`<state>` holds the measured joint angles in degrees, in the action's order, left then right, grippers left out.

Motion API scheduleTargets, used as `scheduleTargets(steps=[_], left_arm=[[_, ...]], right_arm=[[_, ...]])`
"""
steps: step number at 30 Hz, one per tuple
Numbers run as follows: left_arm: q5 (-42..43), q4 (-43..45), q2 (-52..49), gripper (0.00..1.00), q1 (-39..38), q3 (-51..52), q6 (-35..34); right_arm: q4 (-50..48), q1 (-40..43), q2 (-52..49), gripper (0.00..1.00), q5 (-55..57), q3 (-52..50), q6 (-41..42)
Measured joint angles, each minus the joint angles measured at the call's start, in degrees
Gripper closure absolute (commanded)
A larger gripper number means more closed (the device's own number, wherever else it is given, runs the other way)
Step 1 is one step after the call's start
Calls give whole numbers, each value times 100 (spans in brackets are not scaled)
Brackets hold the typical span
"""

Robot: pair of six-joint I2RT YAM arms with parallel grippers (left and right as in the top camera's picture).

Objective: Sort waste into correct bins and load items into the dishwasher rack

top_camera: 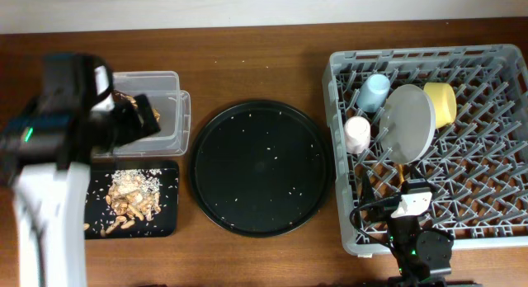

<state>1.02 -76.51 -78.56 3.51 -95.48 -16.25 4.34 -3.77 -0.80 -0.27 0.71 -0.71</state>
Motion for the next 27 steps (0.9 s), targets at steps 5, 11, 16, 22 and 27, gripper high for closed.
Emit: scheduleTargets(steps=[5,11,16,22,27], left_arm=[[0,-678,1537,0,0,9,0],[39,-706,3246,0,0,1121,-24],[68,186,4824,0,0,2769,-205],[76,2636,6214,0,0,4999,-297],[92,5176,6850,0,0,6721,-308]], right_arm=[[2,0,0,2,0,0,4],[4,0,0,2,0,0,0],[2,0,7,2,2,0,-2],[2,0,11,2,2,2,0],[2,4,17,2,0,0,2]])
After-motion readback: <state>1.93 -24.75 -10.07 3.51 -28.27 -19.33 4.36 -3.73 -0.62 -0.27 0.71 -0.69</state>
